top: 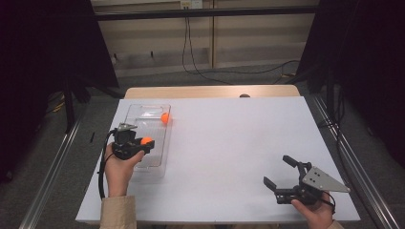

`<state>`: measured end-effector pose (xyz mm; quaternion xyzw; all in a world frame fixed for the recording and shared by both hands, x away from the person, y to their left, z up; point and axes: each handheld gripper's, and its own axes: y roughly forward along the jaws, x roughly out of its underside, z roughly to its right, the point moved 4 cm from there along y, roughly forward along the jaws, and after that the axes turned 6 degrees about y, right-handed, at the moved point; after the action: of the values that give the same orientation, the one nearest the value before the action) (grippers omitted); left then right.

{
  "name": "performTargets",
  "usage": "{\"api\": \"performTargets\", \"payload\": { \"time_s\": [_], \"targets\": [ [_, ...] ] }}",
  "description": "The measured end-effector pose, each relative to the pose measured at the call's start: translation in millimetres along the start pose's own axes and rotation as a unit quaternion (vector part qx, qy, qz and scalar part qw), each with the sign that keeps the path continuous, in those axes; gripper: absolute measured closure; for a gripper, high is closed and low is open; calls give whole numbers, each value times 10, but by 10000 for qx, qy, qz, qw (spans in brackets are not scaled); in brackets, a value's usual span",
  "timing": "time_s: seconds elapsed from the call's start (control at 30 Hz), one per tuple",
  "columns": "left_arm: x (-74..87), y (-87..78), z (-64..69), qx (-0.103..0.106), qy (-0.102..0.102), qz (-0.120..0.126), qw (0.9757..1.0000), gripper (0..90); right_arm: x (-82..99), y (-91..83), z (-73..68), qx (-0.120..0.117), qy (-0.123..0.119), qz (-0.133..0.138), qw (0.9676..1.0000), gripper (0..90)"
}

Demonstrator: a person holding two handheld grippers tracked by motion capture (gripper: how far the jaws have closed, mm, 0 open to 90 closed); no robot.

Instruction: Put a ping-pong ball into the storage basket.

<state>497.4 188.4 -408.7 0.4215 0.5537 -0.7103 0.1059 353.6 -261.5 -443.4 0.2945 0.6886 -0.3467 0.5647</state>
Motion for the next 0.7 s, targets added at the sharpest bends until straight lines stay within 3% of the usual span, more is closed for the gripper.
{"api": "performTargets", "payload": {
  "time_s": [0.1,0.2,0.7],
  "targets": [
    [-6,0,-7,-59,-59,20,10000,427,3,-12,6,-41,-54,-32,10000,18],
    [-16,-10,-4,-12,-50,39,10000,435,1,-14,6,-17,-32,3,10000,18],
    [-37,-61,0,-113,-171,204,9996,278,-9,-7,-3,-27,-36,22,10000,18]
  ]
}}
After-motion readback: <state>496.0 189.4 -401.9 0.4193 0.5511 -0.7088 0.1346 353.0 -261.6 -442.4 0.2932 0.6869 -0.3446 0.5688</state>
